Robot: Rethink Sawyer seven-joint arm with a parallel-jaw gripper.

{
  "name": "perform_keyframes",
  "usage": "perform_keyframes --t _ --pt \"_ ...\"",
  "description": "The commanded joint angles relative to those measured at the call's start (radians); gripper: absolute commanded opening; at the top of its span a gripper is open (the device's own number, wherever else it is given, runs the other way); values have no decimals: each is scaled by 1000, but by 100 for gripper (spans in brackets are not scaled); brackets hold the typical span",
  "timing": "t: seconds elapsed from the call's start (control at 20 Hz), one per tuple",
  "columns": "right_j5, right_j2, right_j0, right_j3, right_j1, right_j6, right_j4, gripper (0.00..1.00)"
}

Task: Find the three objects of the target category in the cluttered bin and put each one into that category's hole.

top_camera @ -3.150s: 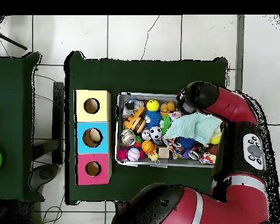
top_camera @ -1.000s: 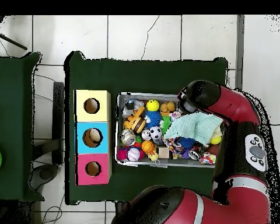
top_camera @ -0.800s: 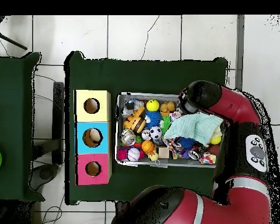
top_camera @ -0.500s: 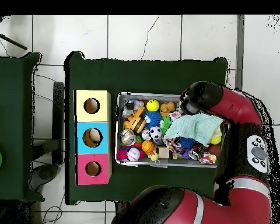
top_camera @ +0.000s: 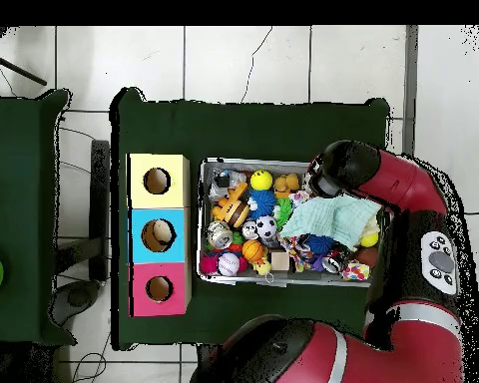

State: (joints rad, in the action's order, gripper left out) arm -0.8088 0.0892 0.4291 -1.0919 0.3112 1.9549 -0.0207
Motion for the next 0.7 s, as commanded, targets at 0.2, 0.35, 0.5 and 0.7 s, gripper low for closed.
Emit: perform_keyframes --t 0.2,0.35,0.5,0.7 --pt "110 16 -69 23 -143 255 18 100" --pt "135 25 -80 65 -187 274 34 100" --pt "163 27 -81 96 -224 279 48 100" --pt "196 52 -91 141 -271 302 57 100"
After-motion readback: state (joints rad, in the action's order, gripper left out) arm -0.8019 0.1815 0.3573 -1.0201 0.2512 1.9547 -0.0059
